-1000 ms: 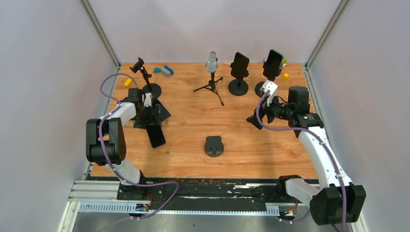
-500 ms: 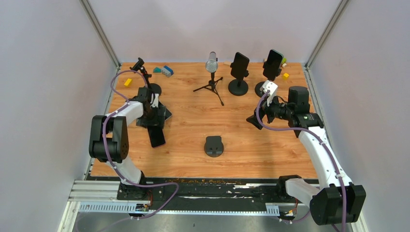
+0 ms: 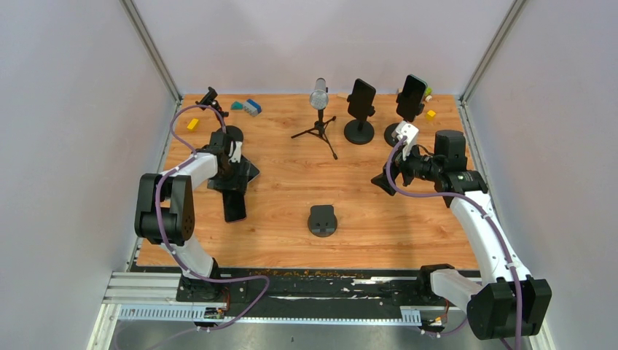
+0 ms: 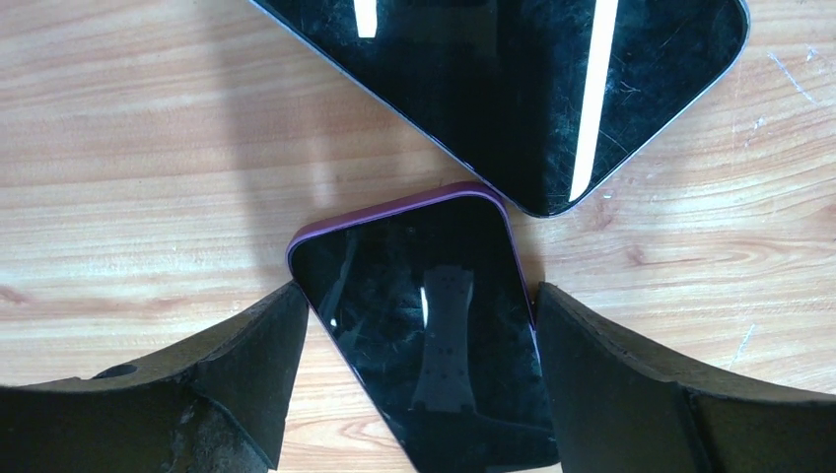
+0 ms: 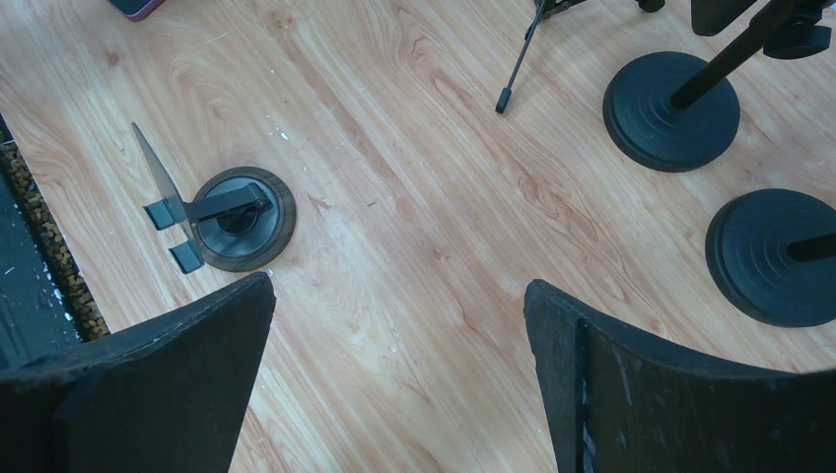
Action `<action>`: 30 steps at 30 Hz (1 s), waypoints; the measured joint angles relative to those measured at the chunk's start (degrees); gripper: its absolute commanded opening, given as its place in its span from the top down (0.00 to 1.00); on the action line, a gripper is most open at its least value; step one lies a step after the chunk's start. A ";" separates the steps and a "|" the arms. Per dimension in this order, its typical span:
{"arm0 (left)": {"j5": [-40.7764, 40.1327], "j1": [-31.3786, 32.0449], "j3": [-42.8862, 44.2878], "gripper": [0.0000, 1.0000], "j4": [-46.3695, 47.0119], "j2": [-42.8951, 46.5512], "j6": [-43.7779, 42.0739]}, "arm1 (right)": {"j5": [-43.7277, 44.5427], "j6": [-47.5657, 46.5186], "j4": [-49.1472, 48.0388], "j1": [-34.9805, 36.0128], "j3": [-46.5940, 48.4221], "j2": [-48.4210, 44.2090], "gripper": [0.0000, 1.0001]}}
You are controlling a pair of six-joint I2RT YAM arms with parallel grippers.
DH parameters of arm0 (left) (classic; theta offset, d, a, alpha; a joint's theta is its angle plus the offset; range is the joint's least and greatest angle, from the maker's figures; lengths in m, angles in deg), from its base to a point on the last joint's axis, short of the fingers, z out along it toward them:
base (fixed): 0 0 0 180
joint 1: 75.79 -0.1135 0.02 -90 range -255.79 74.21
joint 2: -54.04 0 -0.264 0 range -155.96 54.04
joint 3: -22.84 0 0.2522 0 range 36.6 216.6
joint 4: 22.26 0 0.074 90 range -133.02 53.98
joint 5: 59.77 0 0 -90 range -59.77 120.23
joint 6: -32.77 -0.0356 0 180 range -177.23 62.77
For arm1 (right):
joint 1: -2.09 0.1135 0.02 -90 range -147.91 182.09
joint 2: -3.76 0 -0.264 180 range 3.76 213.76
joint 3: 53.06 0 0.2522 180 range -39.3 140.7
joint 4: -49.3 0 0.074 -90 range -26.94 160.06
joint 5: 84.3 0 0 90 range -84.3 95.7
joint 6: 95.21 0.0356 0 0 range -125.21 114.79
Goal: Place the phone on the phone stand
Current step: Pick up the phone at the center of the board.
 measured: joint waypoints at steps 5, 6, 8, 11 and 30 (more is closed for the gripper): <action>0.55 0.00 0.00 0.27 0.11 0.04 -2.10 | -0.02 0.00 0.00 0.00 0.00 0.00 0.00; 0.72 0.00 0.00 0.27 0.11 0.07 -2.78 | -0.02 0.00 0.00 0.00 0.00 0.00 0.00; 1.03 0.00 0.00 0.28 0.09 0.15 -4.00 | -0.02 0.00 0.00 0.00 0.00 0.00 0.00; 1.57 0.00 -0.09 0.28 -0.11 0.39 -6.27 | -0.04 0.00 0.02 0.00 0.00 0.00 0.00; 1.20 0.48 -3.80 0.03 -8.74 4.72 -24.06 | -0.07 0.02 0.00 0.00 0.00 0.00 0.00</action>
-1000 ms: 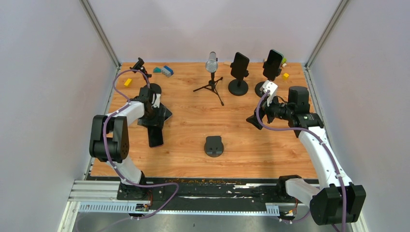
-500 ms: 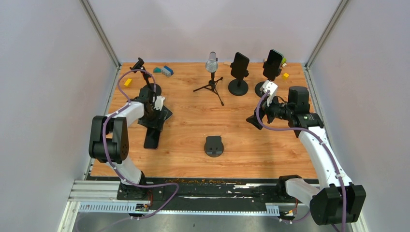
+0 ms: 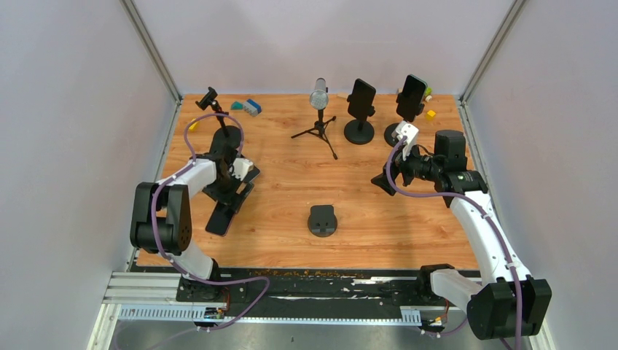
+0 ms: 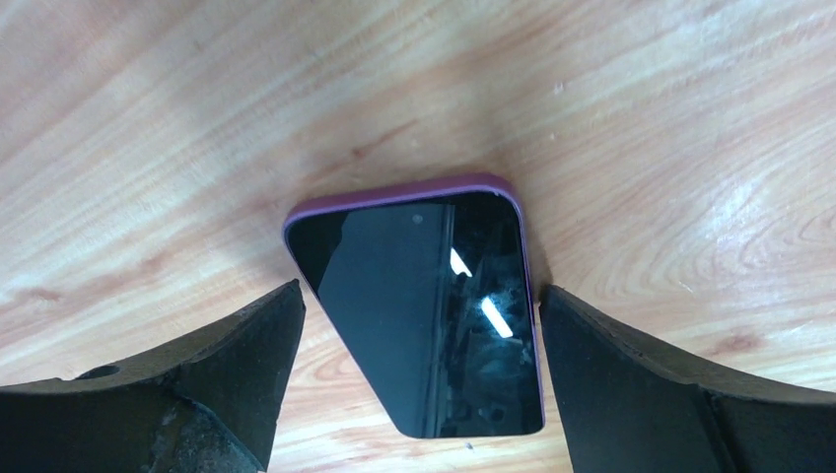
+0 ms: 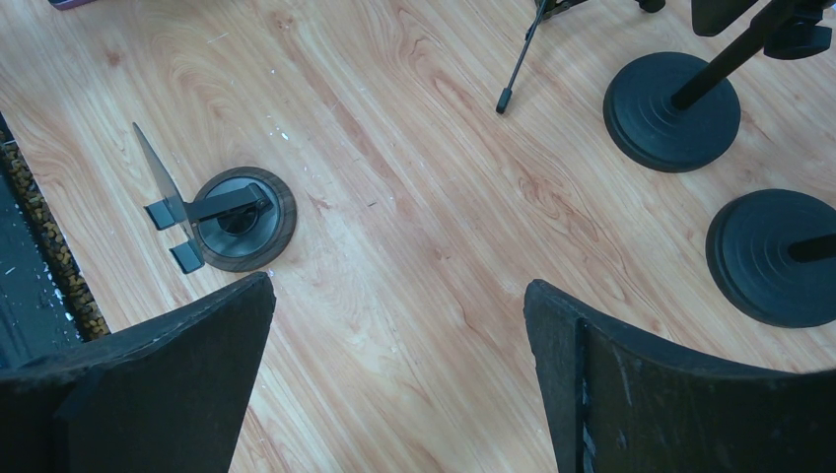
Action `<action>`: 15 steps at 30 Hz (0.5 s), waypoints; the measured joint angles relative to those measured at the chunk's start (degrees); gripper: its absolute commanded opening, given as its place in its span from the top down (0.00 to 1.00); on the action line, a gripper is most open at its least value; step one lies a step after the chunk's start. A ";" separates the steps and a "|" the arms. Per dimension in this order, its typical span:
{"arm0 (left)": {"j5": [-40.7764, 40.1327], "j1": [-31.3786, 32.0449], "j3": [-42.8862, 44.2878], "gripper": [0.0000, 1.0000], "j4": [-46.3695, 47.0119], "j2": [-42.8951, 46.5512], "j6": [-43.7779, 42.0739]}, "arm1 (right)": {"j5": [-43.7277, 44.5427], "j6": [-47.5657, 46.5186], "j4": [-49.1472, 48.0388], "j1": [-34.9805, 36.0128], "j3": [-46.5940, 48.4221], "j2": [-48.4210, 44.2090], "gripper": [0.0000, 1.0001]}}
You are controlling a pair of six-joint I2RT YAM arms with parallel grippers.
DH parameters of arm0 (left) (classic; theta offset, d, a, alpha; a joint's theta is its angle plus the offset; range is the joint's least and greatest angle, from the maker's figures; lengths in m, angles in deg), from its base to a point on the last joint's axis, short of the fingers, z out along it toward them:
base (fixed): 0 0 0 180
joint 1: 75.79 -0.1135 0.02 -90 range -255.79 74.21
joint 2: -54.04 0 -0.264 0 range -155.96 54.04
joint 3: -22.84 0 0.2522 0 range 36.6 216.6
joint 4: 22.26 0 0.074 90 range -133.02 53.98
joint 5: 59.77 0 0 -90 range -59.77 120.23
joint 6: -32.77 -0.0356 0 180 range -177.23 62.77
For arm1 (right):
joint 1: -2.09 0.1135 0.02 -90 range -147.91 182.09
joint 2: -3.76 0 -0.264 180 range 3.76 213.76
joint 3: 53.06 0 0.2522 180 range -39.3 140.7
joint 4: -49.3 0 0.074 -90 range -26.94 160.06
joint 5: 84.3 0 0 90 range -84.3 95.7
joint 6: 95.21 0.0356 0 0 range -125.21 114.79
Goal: Place the phone on the phone stand
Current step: Pick up the phone at the center of the board.
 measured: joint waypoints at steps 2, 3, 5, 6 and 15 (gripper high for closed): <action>-0.09 0.00 -0.24 0.01 -0.83 0.17 -0.24 | 0.00 0.00 0.00 0.00 0.00 0.00 0.00; -0.15 0.00 -0.33 0.00 -1.20 0.26 -0.28 | -0.02 0.00 0.00 0.00 0.00 0.00 0.00; -0.24 0.00 -0.66 0.00 -1.53 0.55 -0.28 | -0.04 0.00 0.00 0.00 0.00 0.00 0.00; -0.26 0.00 -1.01 0.00 -1.60 0.87 -0.31 | -0.09 0.00 0.00 0.00 0.00 0.00 0.00; -0.11 -0.39 -2.23 0.01 -3.39 1.99 -0.55 | -0.37 0.02 0.00 0.00 0.00 0.00 0.00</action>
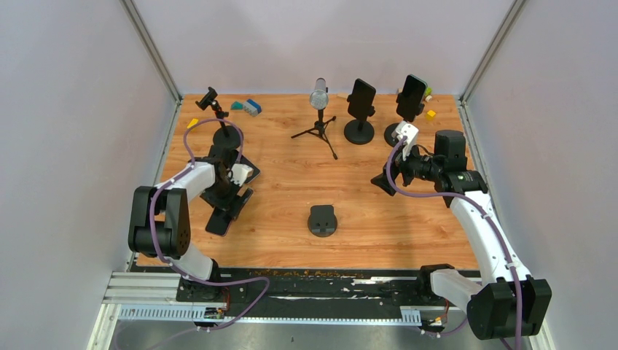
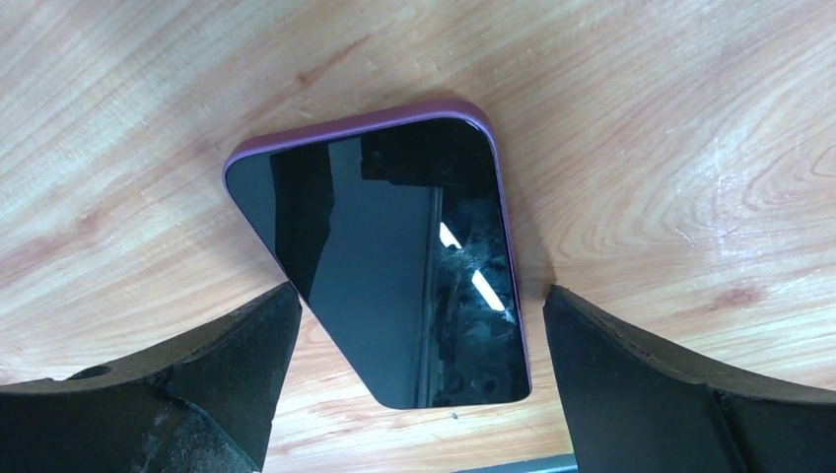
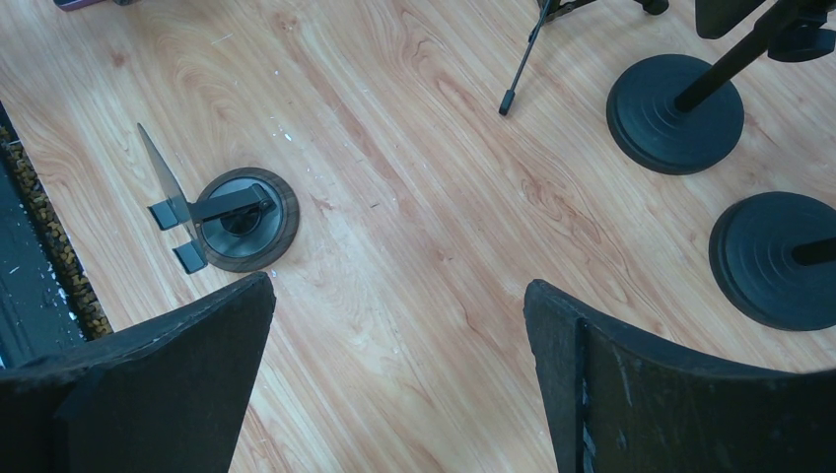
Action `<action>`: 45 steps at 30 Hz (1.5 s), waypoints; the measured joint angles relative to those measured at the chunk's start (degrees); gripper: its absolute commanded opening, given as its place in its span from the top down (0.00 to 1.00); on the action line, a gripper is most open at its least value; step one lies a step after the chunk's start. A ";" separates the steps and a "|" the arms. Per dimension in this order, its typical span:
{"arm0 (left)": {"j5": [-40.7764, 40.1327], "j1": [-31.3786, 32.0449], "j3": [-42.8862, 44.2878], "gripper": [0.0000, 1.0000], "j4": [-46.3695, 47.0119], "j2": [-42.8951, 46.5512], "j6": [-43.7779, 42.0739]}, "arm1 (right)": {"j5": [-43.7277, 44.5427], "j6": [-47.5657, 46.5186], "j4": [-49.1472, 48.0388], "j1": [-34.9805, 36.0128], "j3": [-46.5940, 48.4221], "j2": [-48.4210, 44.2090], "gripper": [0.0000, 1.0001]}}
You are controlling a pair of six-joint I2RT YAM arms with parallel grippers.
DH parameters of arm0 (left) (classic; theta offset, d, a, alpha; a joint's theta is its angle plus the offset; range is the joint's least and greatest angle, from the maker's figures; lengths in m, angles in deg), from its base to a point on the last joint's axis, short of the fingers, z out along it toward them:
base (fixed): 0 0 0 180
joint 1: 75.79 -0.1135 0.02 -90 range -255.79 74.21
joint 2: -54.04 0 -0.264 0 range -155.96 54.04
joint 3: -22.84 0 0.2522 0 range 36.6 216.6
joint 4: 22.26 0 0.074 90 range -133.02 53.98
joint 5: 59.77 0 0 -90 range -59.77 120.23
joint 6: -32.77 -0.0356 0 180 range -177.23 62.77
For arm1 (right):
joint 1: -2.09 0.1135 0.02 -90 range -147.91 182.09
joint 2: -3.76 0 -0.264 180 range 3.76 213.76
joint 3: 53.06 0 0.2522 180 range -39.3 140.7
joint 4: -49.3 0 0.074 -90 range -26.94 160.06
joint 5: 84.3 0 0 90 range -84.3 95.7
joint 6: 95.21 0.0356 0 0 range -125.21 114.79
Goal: Place the phone on the phone stand
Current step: Pick up the phone at the center of the board.
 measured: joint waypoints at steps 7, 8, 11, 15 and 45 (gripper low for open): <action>1.75 -1.75 0.13 0.04 -1.99 -0.55 -0.87 | 0.00 0.00 0.00 0.00 0.00 0.00 0.00; 1.99 -2.12 0.42 0.05 -2.32 -0.79 -0.98 | 0.00 0.00 0.00 0.00 0.00 0.00 0.00; 2.71 -3.08 1.29 0.07 -2.91 -1.55 -1.07 | 0.00 0.00 0.00 0.00 0.00 0.00 0.00; 2.84 -3.41 1.64 0.10 -3.04 -1.97 -1.03 | -0.02 0.00 0.00 0.00 0.00 0.00 0.00; 4.83 -2.71 -4.57 0.75 3.74 5.92 -1.51 | -0.72 0.02 0.00 0.00 -0.02 -0.04 0.00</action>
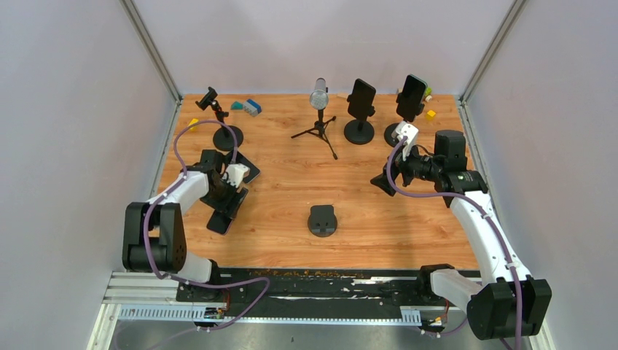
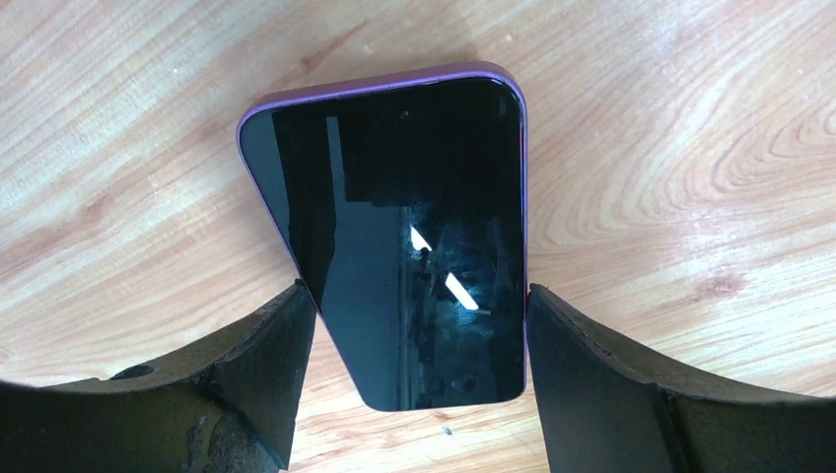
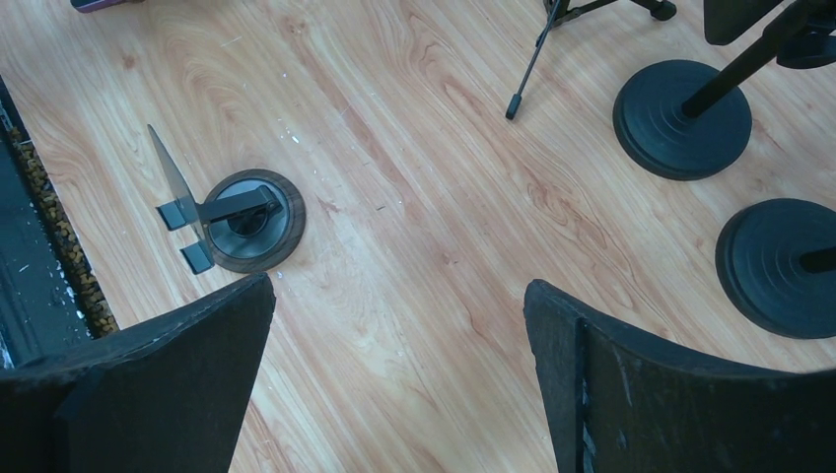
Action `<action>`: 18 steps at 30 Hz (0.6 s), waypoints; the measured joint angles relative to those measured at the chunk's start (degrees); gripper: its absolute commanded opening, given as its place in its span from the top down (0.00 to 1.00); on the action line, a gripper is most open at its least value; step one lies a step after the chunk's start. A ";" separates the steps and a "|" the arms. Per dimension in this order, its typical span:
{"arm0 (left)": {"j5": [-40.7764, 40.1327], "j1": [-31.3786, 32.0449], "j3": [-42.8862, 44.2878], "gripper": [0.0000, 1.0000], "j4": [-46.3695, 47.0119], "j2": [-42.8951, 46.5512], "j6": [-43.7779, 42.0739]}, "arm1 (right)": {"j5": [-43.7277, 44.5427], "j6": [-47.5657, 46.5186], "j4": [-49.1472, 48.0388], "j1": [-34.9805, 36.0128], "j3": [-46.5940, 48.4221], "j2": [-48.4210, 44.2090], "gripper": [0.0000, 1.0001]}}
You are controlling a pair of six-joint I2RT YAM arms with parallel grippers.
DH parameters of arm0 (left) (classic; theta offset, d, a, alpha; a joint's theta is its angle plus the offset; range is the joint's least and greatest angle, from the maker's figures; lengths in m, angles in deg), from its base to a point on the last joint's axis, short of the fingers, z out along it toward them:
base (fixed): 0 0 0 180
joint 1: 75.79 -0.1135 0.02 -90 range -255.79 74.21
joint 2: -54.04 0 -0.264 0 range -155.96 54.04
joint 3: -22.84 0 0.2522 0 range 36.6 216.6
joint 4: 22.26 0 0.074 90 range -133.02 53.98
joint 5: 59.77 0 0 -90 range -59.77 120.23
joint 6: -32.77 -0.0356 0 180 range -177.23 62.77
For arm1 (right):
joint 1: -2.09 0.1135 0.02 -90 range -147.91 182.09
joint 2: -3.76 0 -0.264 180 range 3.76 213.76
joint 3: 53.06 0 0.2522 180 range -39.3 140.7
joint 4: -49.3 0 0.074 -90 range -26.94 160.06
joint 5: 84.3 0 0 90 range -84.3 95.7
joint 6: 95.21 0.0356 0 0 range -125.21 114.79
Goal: Place the phone on the phone stand
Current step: Pick up the phone at the center of the board.
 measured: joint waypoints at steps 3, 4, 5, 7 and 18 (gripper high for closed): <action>-0.50 0.63 -1.42 0.79 0.63 1.90 -0.28 | -0.37 0.02 0.00 0.00 0.00 0.00 0.00; -0.66 0.87 -1.75 0.81 0.76 2.45 -0.39 | -0.46 0.04 0.00 0.00 0.00 0.00 0.00; -0.83 1.11 -1.99 0.83 0.81 2.97 -0.46 | -0.61 0.13 0.00 0.00 0.00 0.00 0.00; -1.05 1.55 -2.40 0.87 1.05 4.04 -0.61 | -1.01 0.24 -0.02 0.00 -0.02 -0.04 0.00; -1.51 6.23 -4.37 1.00 2.14 12.24 -1.49 | -5.99 4.20 -2.62 0.79 -2.21 -0.57 0.01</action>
